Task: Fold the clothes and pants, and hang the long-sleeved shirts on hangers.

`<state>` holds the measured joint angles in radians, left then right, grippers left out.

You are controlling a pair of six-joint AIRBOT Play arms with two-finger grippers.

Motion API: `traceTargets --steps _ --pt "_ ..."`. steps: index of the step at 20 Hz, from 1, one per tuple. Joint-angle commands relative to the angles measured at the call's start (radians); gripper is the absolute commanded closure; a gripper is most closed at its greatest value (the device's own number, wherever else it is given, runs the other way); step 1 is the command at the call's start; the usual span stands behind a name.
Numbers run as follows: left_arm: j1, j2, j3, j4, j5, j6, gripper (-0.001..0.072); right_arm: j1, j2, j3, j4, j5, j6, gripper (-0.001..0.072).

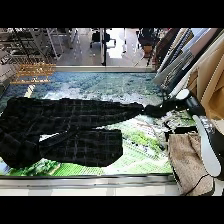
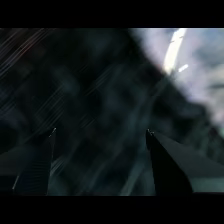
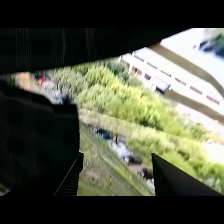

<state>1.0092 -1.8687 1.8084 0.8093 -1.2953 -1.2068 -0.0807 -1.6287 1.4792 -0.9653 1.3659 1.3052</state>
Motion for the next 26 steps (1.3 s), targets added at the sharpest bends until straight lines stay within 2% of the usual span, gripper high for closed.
traceTargets --steps 1,4,7,11,14,15,16,17,18,20,21,24,26 --pt "0.078 0.007 -0.048 0.35 -0.194 -0.132 0.0116 0.054 0.07 -0.193 0.045 0.141 -0.024 0.0226" --pt "0.092 0.006 -0.113 0.331 -0.181 -0.13 0.0116 0.171 0.097 -0.354 0.054 0.091 -0.005 0.0227" --pt "0.087 0.005 -0.152 0.306 -0.135 -0.128 0.0116 0.333 0.093 -0.447 0.054 -0.101 0.044 0.0227" --pt "0.087 0.005 -0.176 0.252 -0.079 -0.113 0.0116 0.5 0.048 -0.459 0.056 -0.209 0.141 0.0228" --pt "0.088 0.005 -0.176 0.236 -0.046 -0.114 0.0116 0.557 0.013 -0.459 0.109 -0.312 0.175 0.024" --pt "0.087 0.005 -0.176 0.235 -0.032 -0.114 0.0117 0.564 0.005 -0.455 0.14 -0.347 0.175 0.0306" --pt "0.087 0.005 -0.176 0.225 -0.024 -0.114 0.0116 0.565 0.005 -0.452 0.169 -0.382 0.175 0.0456" --pt "0.088 0.005 -0.176 0.203 -0.019 -0.113 0.0116 0.561 0.006 -0.436 0.172 -0.399 0.174 0.0641" --pt "0.088 0.005 -0.176 0.168 -0.016 -0.113 0.0116 0.55 0.008 -0.405 0.157 -0.393 0.172 0.0697" --pt "0.09 0.005 -0.176 0.104 -0.016 -0.113 0.0116 0.509 0.047 -0.307 0.035 -0.373 0.194 0.0699" --pt "0.09 0.005 -0.176 0.097 -0.016 -0.113 0.0116 0.484 0.08 -0.25 -0.078 -0.341 0.238 0.07" --pt "0.09 0.005 -0.176 0.111 -0.018 -0.113 0.0116 0.389 0.212 -0.084 -0.522 -0.171 0.39 0.0701" --pt "0.089 0.005 -0.176 0.126 -0.024 -0.113 0.0116 0.288 0.296 -0.039 -0.61 -0.064 0.383 0.0701"
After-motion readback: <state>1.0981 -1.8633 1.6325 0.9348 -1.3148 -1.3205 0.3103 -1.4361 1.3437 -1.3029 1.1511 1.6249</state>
